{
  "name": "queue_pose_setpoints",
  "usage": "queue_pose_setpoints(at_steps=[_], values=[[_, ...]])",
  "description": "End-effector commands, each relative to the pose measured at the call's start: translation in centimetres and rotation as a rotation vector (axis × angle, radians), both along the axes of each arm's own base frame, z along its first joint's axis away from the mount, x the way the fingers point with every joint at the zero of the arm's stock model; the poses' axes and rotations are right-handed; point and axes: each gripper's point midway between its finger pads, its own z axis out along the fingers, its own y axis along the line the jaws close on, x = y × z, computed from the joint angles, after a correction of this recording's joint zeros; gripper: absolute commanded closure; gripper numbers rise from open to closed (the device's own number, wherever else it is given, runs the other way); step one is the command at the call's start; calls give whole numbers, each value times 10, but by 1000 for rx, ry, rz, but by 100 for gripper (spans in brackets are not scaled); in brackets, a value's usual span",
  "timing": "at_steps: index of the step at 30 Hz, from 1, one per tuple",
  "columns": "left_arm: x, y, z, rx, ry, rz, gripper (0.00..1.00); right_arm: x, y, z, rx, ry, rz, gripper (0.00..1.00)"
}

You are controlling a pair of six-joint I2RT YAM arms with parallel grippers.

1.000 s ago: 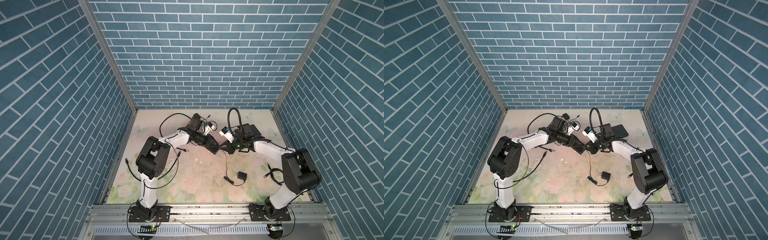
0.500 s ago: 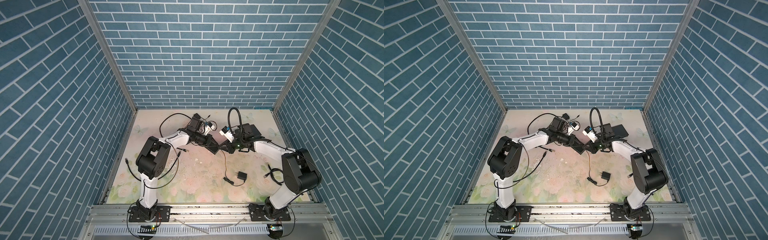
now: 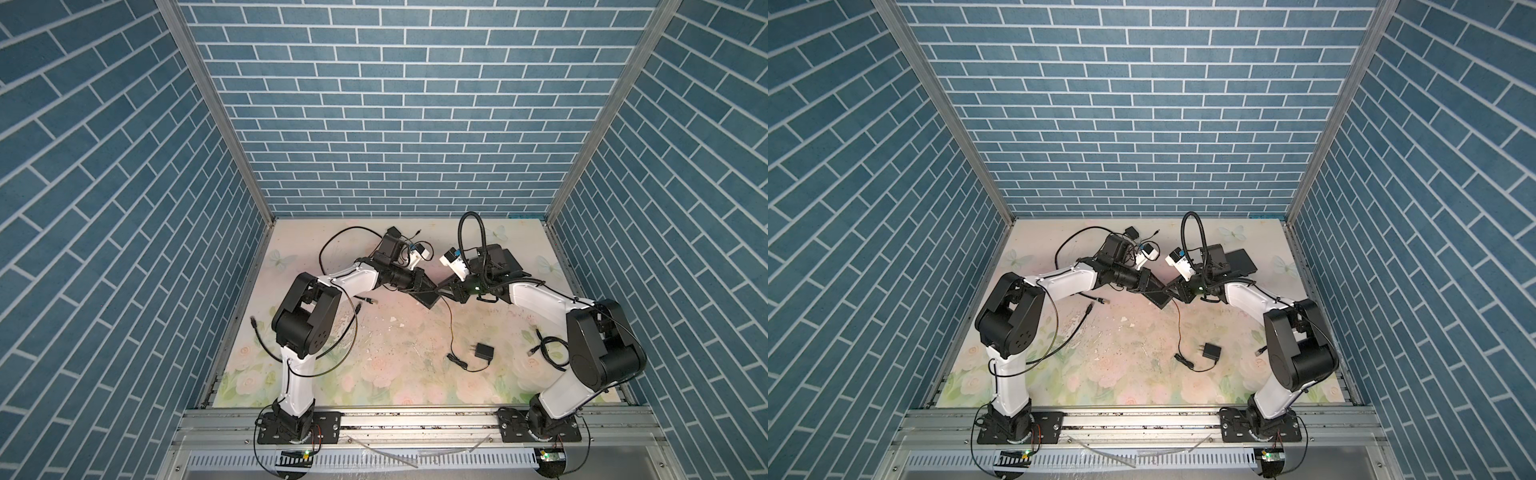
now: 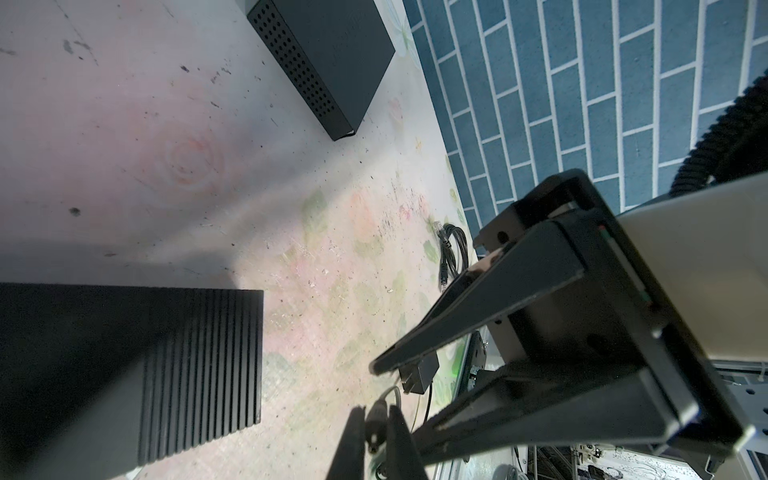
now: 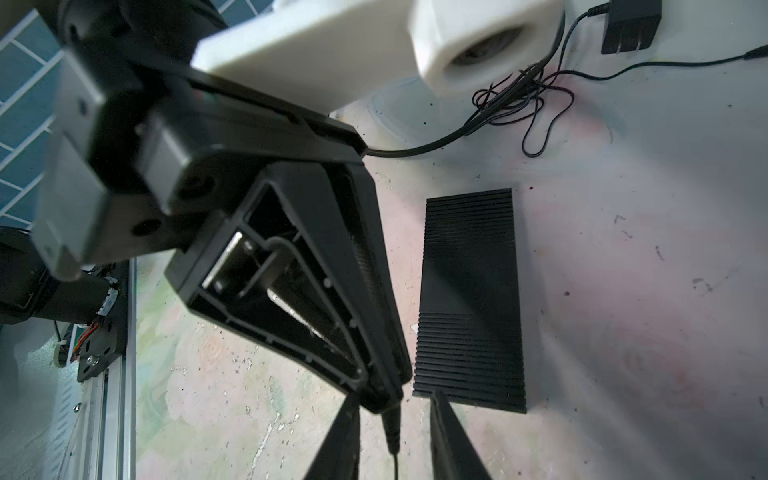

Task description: Insert the plug into the switch port

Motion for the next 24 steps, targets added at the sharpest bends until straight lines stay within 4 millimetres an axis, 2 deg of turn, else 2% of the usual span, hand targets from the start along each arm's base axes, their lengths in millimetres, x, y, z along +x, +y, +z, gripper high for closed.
queue_pose_setpoints(at_steps=[1, 7, 17, 24], values=[[-3, 0, 10, -25, -15, -10, 88, -1, 2, -2, -3, -20, 23, 72], [-4, 0, 16, -41, -14, -9, 88, -3, -1, -10, -32, -27, 28, 74], [-3, 0, 21, -46, -11, 2, 88, -15, -4, -15, -44, -49, 48, 71], [-3, -1, 23, -50, -13, -2, 88, -6, -2, -14, -38, -76, 19, 75]])
